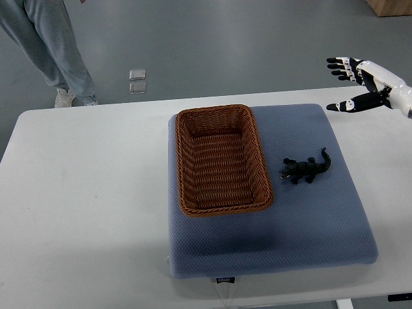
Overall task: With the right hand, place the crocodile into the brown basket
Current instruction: 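Reach the right hand down over the dark toy crocodile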
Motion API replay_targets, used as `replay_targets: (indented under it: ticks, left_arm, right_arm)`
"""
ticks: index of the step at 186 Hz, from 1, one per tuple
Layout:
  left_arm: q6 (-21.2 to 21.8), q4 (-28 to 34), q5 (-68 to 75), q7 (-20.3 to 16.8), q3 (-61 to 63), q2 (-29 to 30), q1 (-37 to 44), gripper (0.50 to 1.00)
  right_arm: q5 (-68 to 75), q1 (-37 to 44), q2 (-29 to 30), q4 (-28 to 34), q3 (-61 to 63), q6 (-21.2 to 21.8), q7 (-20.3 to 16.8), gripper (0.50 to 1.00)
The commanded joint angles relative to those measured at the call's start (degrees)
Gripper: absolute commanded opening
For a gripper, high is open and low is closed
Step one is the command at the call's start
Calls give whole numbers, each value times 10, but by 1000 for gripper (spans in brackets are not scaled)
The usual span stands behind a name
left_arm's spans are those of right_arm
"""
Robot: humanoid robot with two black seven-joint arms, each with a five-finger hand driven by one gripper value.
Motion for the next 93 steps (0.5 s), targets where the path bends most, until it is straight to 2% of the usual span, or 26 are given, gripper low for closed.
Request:
replay_targets:
  ticks: [1,47,74,93]
  left_arm:
    - [0,0,0,0,0,0,0,1000]
    - [0,0,0,0,0,0,0,1000]
    - [0,0,0,0,0,0,0,1000]
    - [0,1,0,0,0,0,0,1000]
  right_arm:
    - [-107,3,-25,52,-2,19,1,928]
    - [-276,41,-25,137,-74,44,-2,928]
    - [-301,67,-16,147,-141,42,-10,926]
    - [-309,70,5,134,-149,40,-37,926]
